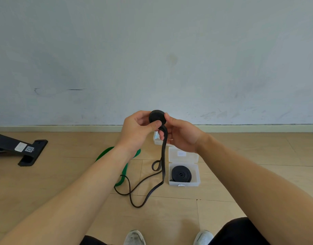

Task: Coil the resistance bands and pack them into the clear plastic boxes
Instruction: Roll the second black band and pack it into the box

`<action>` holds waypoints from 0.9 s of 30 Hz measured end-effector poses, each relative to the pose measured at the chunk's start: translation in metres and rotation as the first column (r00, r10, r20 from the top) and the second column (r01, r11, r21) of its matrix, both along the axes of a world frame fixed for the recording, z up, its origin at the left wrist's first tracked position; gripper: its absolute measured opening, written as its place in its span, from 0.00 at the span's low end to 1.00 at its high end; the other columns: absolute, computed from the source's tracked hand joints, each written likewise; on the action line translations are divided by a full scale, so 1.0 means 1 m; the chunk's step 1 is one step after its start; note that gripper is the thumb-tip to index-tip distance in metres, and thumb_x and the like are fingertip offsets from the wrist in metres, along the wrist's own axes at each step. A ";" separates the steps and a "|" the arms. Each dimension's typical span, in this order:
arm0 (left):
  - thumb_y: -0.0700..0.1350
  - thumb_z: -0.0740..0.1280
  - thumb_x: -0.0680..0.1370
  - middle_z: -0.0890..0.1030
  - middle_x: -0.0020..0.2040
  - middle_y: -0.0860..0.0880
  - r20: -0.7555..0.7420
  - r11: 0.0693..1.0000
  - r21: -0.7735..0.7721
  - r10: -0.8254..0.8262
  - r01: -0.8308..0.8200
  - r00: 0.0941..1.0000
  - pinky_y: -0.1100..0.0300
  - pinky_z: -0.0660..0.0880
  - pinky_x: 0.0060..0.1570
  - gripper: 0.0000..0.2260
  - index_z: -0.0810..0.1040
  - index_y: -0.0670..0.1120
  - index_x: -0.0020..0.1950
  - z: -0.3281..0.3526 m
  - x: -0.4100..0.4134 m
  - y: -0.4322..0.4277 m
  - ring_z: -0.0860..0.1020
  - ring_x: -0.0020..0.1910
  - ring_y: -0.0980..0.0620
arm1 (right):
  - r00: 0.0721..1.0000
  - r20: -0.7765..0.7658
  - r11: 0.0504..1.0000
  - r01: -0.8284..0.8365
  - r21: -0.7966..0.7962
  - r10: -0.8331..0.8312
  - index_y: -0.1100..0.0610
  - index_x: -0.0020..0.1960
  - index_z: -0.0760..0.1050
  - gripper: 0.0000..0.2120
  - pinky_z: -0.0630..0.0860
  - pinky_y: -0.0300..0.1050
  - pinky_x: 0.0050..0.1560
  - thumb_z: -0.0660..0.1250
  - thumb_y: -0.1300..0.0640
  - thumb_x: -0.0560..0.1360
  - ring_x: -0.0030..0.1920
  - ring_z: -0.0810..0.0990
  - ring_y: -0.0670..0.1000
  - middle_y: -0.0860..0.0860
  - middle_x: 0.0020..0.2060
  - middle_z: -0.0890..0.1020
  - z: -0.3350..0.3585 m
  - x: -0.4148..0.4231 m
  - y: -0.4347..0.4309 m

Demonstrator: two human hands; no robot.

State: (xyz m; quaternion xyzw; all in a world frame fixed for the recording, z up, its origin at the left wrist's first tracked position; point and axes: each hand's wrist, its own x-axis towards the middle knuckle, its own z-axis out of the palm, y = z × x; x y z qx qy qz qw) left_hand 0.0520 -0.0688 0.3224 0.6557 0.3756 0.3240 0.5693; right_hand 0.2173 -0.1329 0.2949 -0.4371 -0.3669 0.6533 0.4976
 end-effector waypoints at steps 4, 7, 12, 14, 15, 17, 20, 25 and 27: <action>0.37 0.76 0.74 0.87 0.45 0.44 -0.005 0.999 0.018 0.031 -0.031 0.999 0.55 0.81 0.53 0.11 0.84 0.42 0.55 0.006 -0.001 0.003 0.85 0.42 0.45 | 0.999 0.029 1.000 -0.027 -0.005 0.027 0.60 0.56 0.79 0.25 0.73 0.42 0.48 0.57 0.38 0.81 0.40 0.76 0.50 0.52 0.39 0.79 0.003 0.001 0.000; 0.37 0.76 0.74 0.87 0.43 0.44 -0.017 1.000 0.024 0.002 -0.002 1.000 0.67 0.78 0.44 0.10 0.84 0.41 0.54 0.011 -0.004 0.002 0.84 0.39 0.50 | 0.984 0.134 0.993 -0.115 -0.029 0.118 0.59 0.54 0.79 0.30 0.74 0.44 0.52 0.55 0.33 0.79 0.43 0.78 0.51 0.53 0.42 0.81 0.007 0.002 0.000; 0.38 0.77 0.73 0.87 0.43 0.48 -0.093 0.997 0.069 -0.027 0.033 0.995 0.71 0.76 0.41 0.10 0.84 0.45 0.52 0.017 -0.007 0.006 0.84 0.39 0.55 | 0.977 0.114 0.982 -0.175 -0.071 0.182 0.58 0.53 0.80 0.33 0.73 0.48 0.59 0.54 0.30 0.78 0.48 0.79 0.54 0.54 0.44 0.82 0.006 0.003 0.001; 0.40 0.79 0.71 0.87 0.42 0.51 -0.213 0.984 0.162 -0.038 0.073 0.976 0.71 0.76 0.43 0.10 0.84 0.49 0.49 0.019 -0.012 0.013 0.84 0.40 0.58 | 0.974 0.111 0.979 -0.187 -0.084 0.196 0.58 0.55 0.81 0.29 0.72 0.48 0.59 0.57 0.33 0.78 0.47 0.79 0.53 0.54 0.45 0.82 0.005 0.005 0.002; 0.40 0.80 0.70 0.87 0.41 0.53 -0.285 0.971 0.213 -0.041 0.105 0.958 0.70 0.76 0.44 0.11 0.84 0.51 0.48 0.020 -0.016 0.017 0.83 0.40 0.59 | 0.972 0.118 0.976 -0.194 -0.095 0.205 0.58 0.56 0.81 0.27 0.72 0.47 0.58 0.59 0.36 0.78 0.47 0.79 0.52 0.54 0.45 0.83 0.005 0.006 0.002; 0.41 0.81 0.69 0.86 0.41 0.55 -0.432 0.937 0.292 -0.051 0.193 0.900 0.65 0.77 0.48 0.12 0.83 0.55 0.45 0.023 -0.021 0.022 0.83 0.42 0.59 | 0.964 0.136 0.969 -0.210 -0.131 0.227 0.60 0.57 0.80 0.24 0.73 0.45 0.56 0.61 0.41 0.77 0.45 0.80 0.50 0.53 0.46 0.83 0.004 0.007 0.002; 0.43 0.81 0.68 0.85 0.40 0.55 -0.574 0.895 0.322 -0.077 0.310 0.815 0.57 0.79 0.50 0.13 0.82 0.57 0.43 0.025 -0.024 0.023 0.82 0.42 0.56 | 0.955 0.162 0.957 -0.218 -0.190 0.249 0.62 0.57 0.80 0.22 0.73 0.46 0.55 0.62 0.47 0.73 0.45 0.80 0.50 0.54 0.47 0.84 0.004 0.007 0.003; 0.44 0.80 0.70 0.82 0.41 0.54 -0.697 0.834 0.351 -0.071 0.426 0.714 0.60 0.77 0.46 0.11 0.82 0.55 0.46 0.030 -0.020 0.019 0.80 0.42 0.55 | 0.944 0.184 0.940 -0.223 -0.258 0.274 0.62 0.56 0.82 0.23 0.72 0.49 0.59 0.62 0.48 0.71 0.49 0.82 0.52 0.58 0.52 0.85 0.005 0.007 0.005; 0.45 0.79 0.71 0.82 0.42 0.53 -0.727 0.807 0.362 -0.070 0.468 0.683 0.58 0.77 0.46 0.10 0.83 0.53 0.49 0.031 -0.018 0.019 0.80 0.42 0.54 | 0.940 0.185 0.933 -0.232 -0.275 0.288 0.61 0.56 0.82 0.26 0.73 0.48 0.57 0.61 0.40 0.75 0.49 0.81 0.53 0.58 0.52 0.85 0.007 0.007 0.003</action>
